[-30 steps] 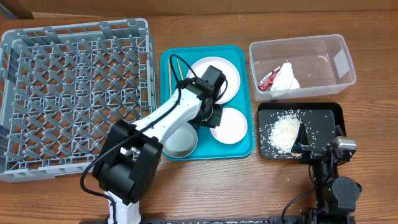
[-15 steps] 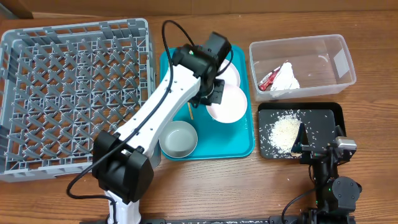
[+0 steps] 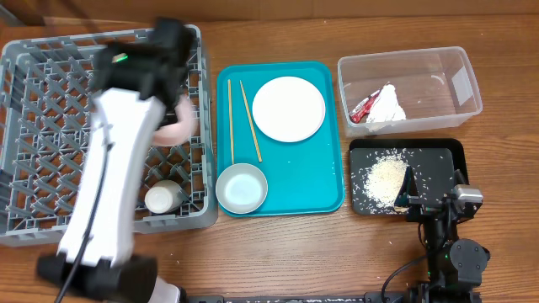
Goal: Sort waste into correct bins and load items into the dishwasher
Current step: 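Carry the small plate to the dish rack and stand it upright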
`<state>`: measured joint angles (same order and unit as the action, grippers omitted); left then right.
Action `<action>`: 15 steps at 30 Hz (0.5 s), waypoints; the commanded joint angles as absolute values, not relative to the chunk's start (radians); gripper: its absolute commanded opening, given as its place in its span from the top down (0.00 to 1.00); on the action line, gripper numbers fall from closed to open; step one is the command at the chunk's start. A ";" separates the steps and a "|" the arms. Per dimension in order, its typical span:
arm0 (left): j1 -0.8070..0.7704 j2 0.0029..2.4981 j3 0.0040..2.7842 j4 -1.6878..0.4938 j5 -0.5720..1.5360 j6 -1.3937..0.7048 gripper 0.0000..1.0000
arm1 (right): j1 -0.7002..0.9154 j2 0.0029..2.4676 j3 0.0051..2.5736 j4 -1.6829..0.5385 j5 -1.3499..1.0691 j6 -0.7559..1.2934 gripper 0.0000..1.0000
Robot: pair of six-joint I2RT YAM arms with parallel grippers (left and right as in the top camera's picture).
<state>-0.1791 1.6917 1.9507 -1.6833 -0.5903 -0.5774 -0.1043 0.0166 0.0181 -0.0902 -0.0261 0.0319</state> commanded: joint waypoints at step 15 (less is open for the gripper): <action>0.052 1.798 1.645 -1.381 -1.206 -0.595 0.96 | -0.109 0.010 0.009 -0.083 -0.025 0.029 0.00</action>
